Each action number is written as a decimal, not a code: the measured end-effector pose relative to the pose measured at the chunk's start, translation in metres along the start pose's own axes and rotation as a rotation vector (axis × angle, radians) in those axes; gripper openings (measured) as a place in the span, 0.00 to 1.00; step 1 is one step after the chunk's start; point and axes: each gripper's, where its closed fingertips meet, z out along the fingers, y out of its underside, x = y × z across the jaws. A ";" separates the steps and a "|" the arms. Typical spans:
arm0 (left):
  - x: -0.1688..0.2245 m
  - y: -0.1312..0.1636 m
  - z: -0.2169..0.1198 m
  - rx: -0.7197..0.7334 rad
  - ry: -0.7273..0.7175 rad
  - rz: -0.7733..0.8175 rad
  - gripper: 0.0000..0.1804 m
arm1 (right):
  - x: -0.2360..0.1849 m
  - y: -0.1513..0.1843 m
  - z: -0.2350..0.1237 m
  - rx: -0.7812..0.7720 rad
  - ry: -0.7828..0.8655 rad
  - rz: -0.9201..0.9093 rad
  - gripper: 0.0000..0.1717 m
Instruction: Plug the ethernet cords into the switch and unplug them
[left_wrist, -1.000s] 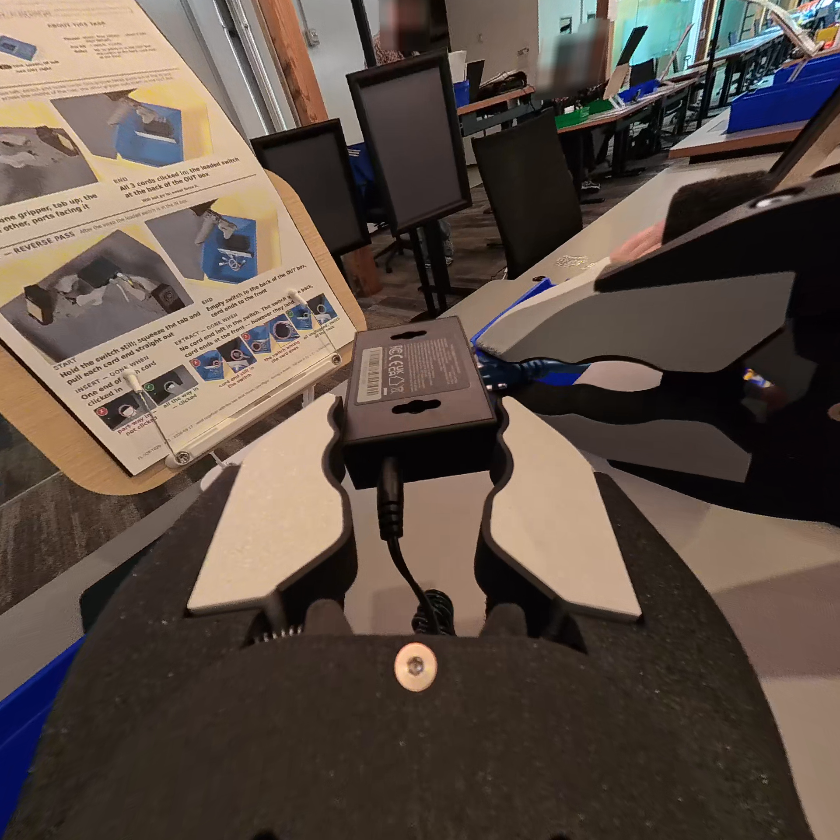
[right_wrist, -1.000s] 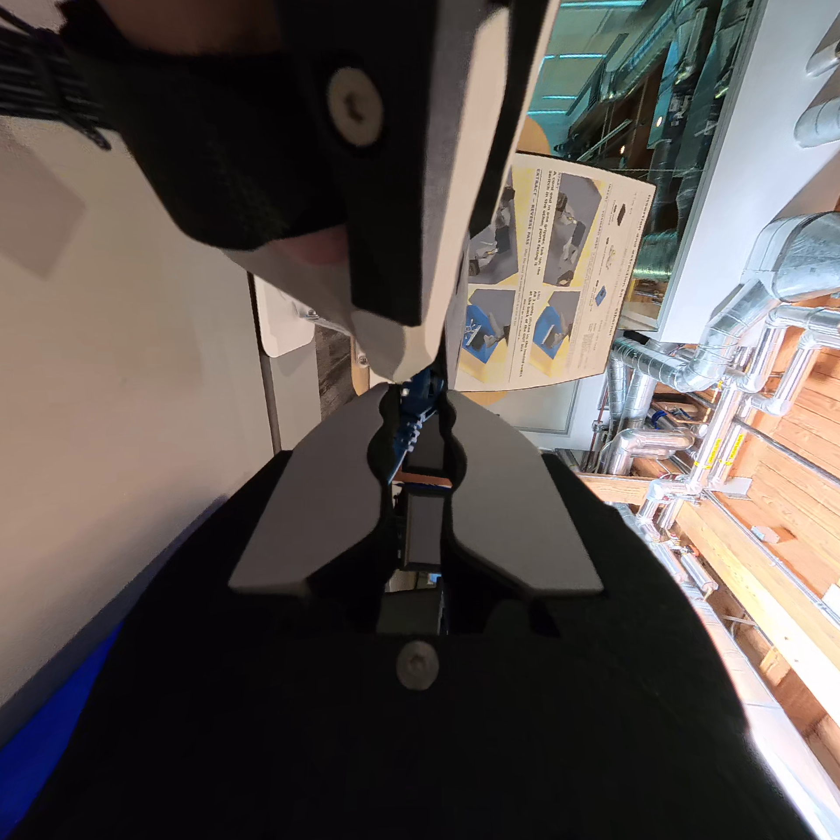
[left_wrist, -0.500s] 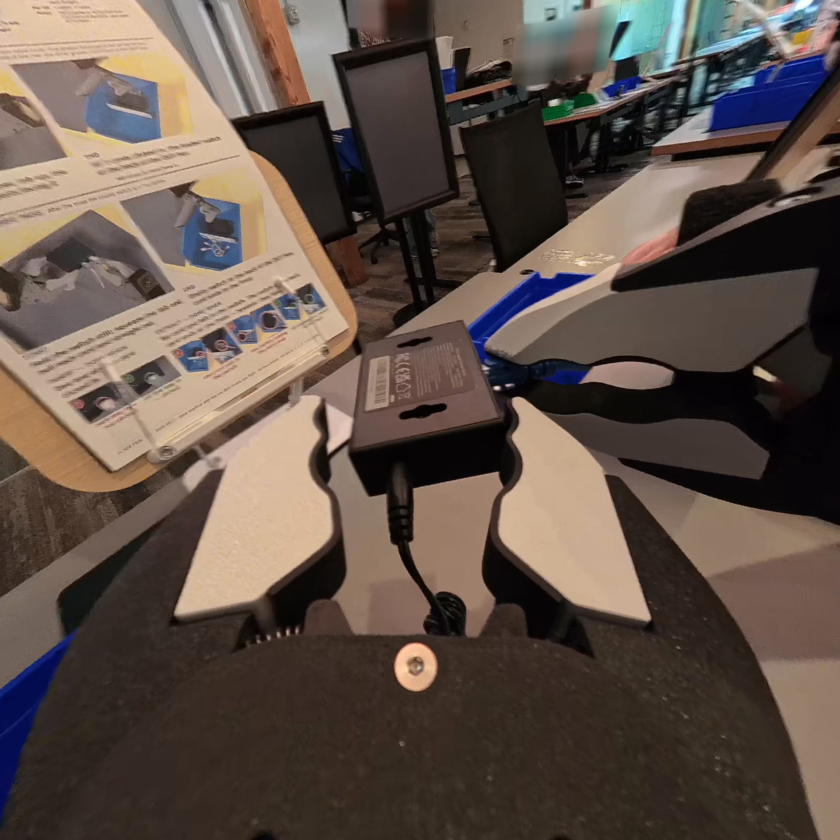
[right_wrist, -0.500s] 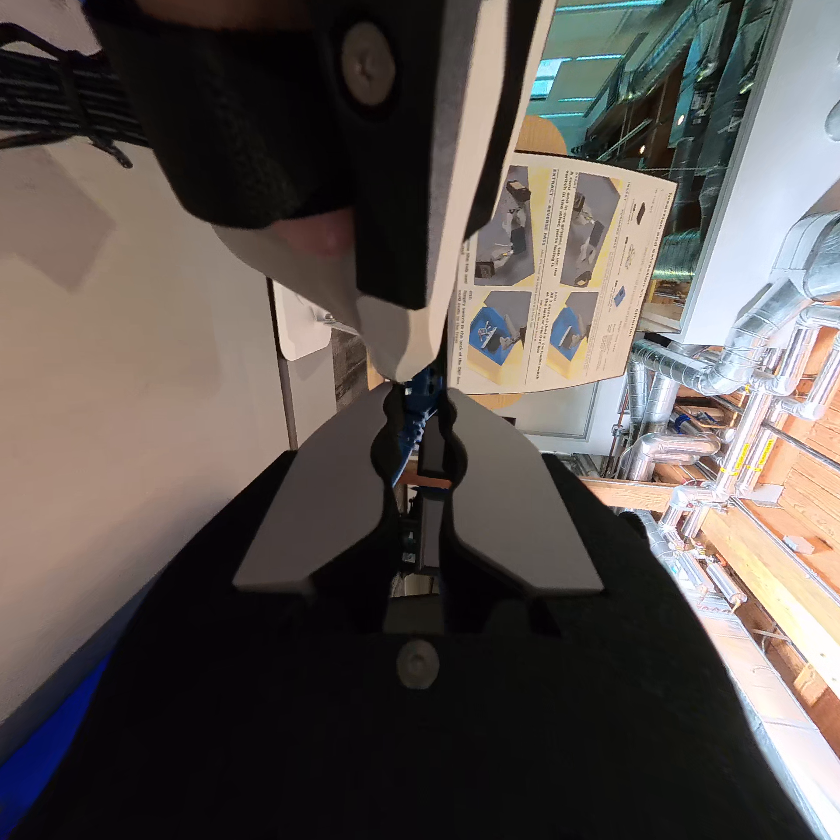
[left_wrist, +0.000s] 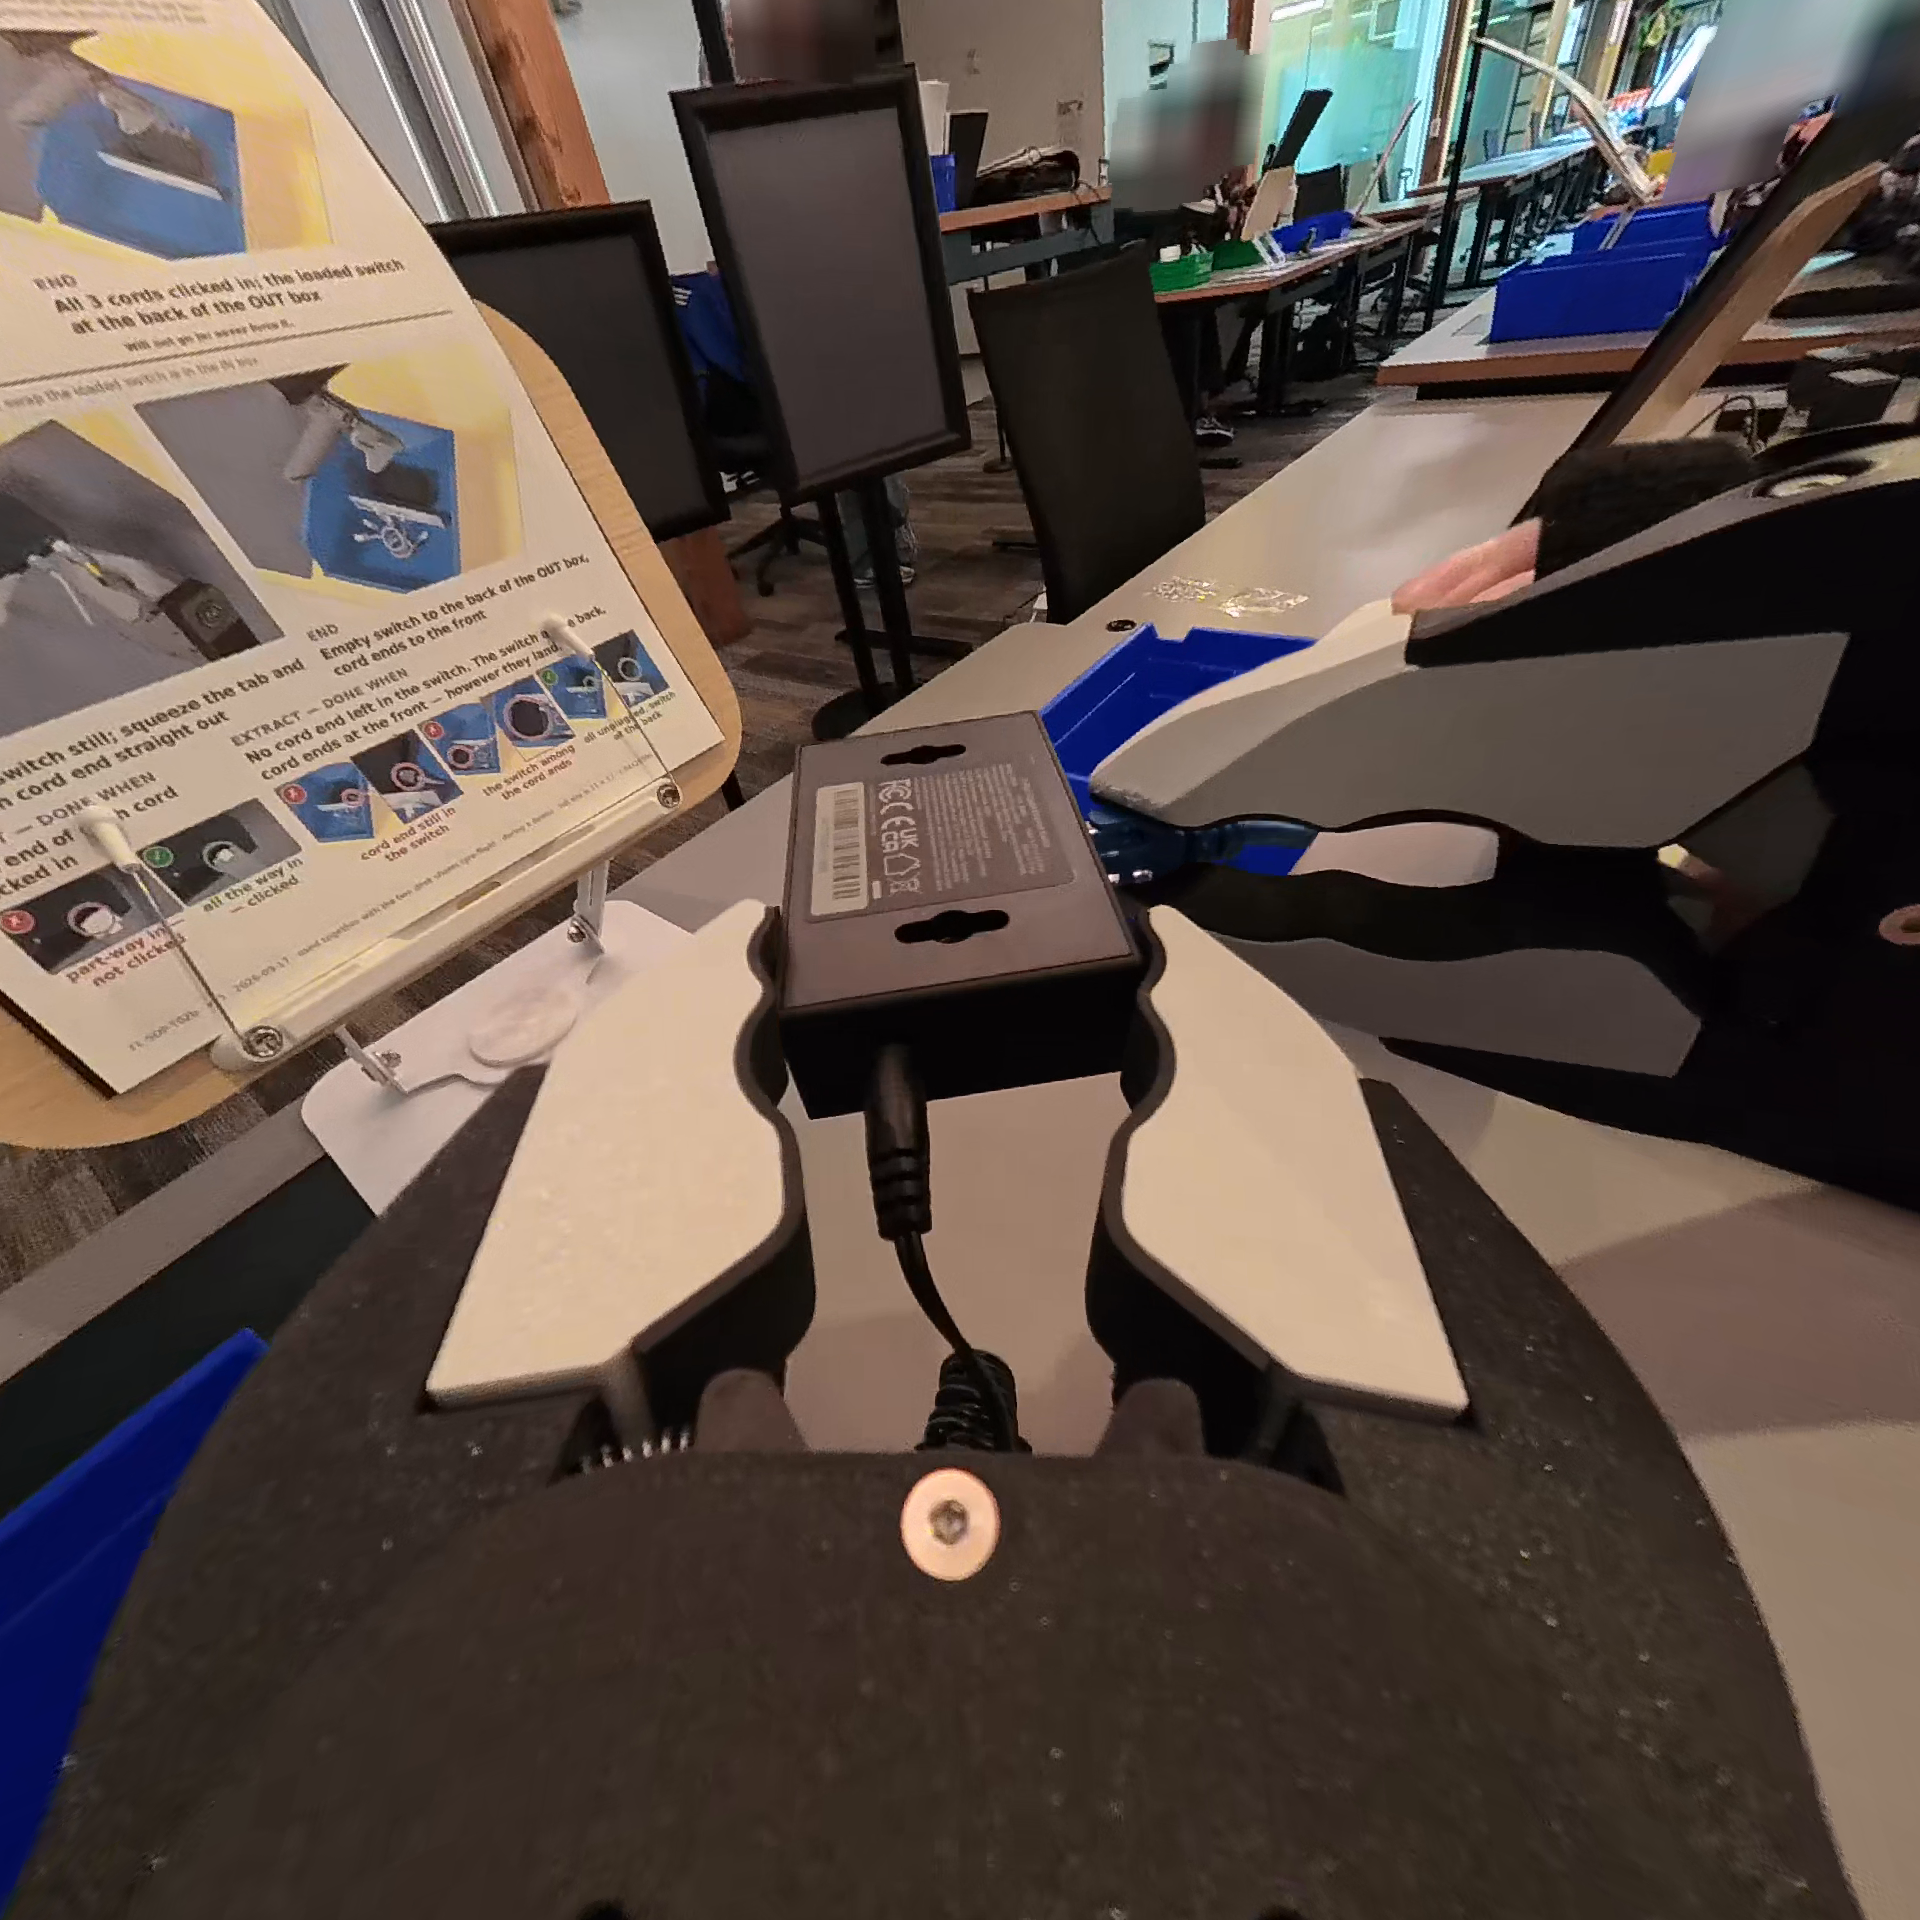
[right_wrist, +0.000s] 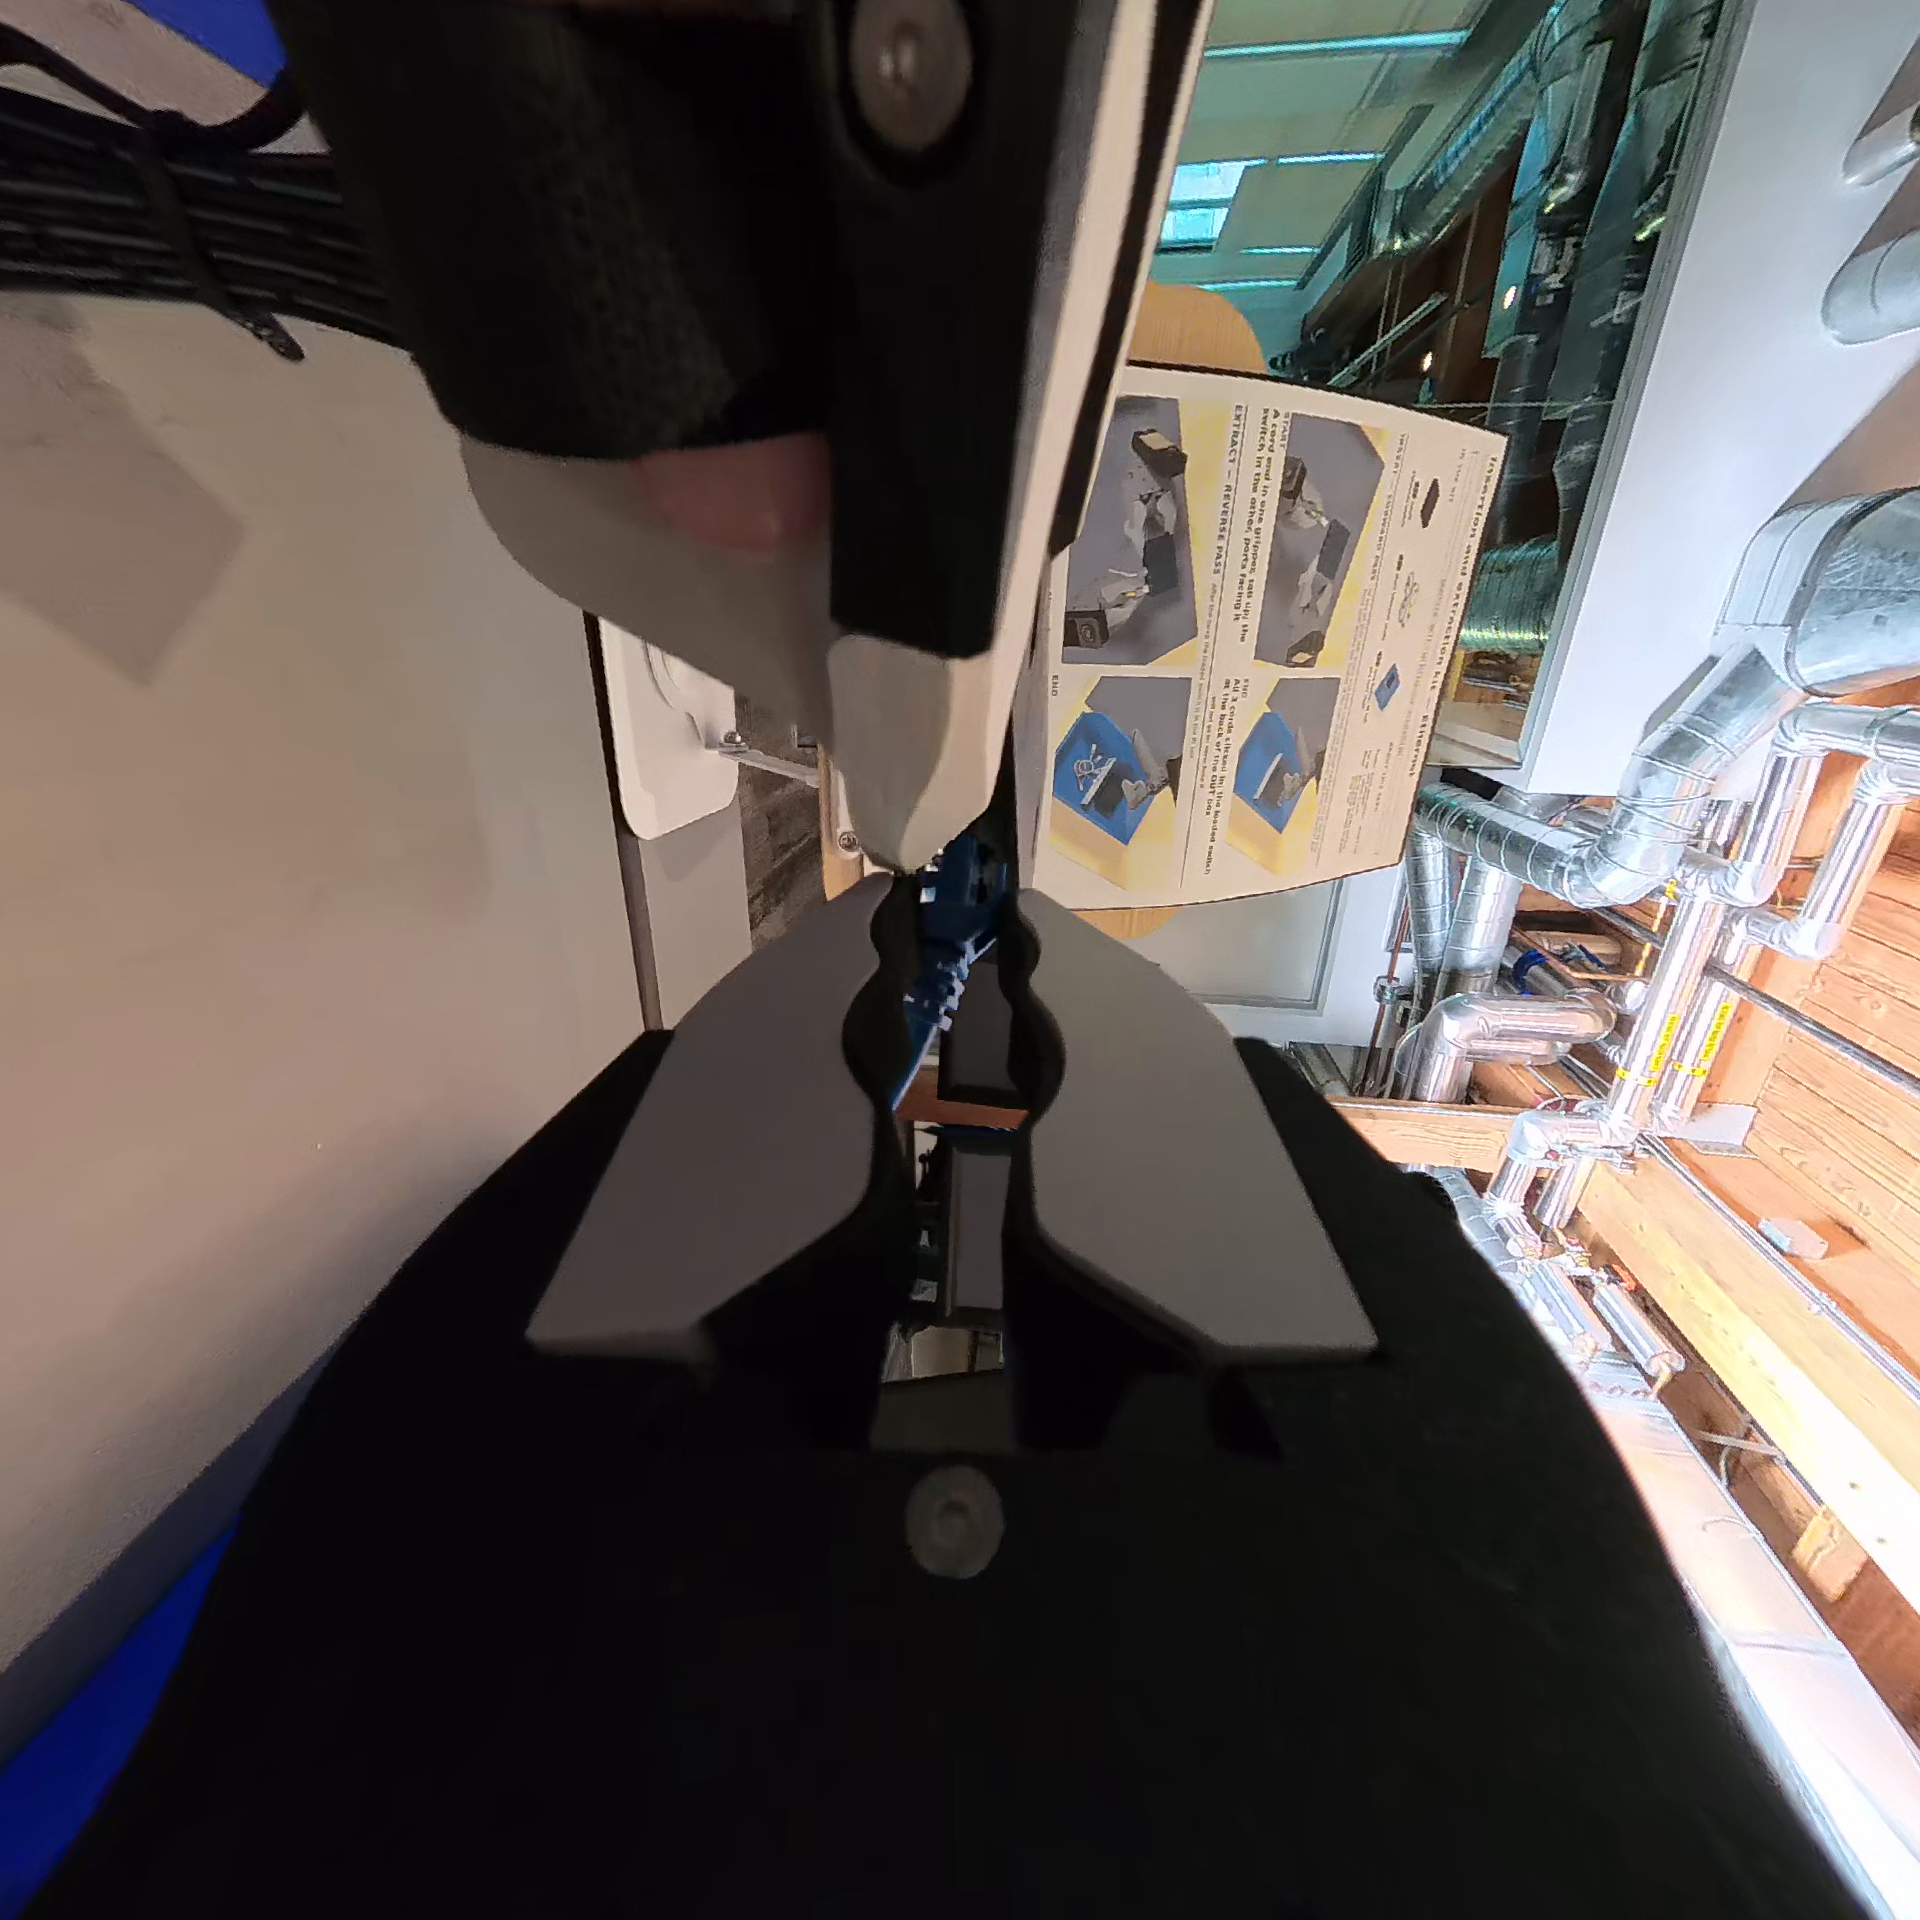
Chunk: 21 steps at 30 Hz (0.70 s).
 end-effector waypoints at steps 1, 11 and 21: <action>0.000 -0.001 0.000 0.005 -0.003 0.012 0.35 | 0.000 0.000 0.000 0.004 -0.003 0.000 0.09; 0.002 -0.010 -0.004 0.057 -0.024 0.016 0.35 | 0.009 -0.003 -0.009 0.054 0.110 -0.095 0.08; 0.002 -0.010 0.000 0.104 -0.046 -0.005 0.40 | 0.006 0.001 -0.009 0.069 0.059 -0.145 0.07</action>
